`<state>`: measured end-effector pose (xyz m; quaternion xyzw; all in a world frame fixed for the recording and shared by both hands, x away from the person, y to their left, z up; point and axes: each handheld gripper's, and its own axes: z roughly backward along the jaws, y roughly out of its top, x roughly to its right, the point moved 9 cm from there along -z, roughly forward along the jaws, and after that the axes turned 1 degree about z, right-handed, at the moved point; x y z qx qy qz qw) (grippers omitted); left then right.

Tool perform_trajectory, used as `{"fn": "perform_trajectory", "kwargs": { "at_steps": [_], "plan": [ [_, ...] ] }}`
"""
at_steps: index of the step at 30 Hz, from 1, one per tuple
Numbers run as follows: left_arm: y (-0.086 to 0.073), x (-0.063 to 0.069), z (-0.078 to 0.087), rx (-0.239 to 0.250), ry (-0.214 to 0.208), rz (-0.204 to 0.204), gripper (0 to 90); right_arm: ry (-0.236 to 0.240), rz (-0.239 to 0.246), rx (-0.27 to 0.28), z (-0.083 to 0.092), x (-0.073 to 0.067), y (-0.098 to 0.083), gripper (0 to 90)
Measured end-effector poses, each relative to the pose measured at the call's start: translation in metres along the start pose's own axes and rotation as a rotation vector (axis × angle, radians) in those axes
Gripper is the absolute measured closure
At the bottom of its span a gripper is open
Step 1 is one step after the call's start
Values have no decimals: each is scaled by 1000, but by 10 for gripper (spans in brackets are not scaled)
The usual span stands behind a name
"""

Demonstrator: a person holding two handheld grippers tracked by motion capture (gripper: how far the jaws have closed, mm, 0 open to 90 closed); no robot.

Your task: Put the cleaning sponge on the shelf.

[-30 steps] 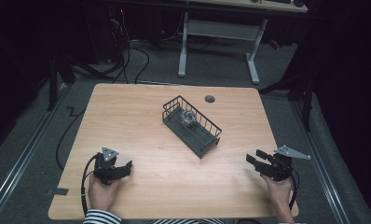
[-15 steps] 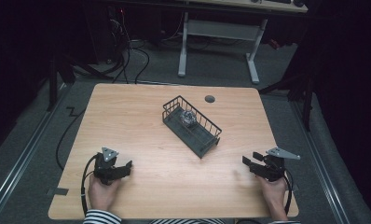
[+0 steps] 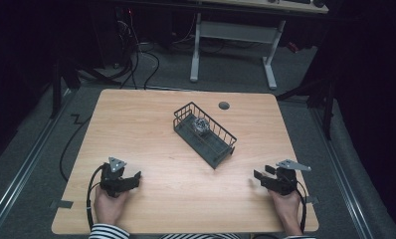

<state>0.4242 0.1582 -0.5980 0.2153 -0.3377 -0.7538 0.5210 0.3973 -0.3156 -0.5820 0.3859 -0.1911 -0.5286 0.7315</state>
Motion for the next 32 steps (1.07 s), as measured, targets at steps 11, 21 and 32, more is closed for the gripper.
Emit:
{"fn": "perform_trajectory", "kwargs": {
  "at_steps": [11,21,32],
  "plan": [
    [0,0,0,0,-1,0,209,-27,46,-34,-4,-5,-5,388],
    [0,0,0,0,-1,-1,209,-89,102,-63,-7,-7,-8,385],
    [0,0,0,0,-1,-4,210,-100,126,-68,-8,-8,-8,382]
  ]
}}
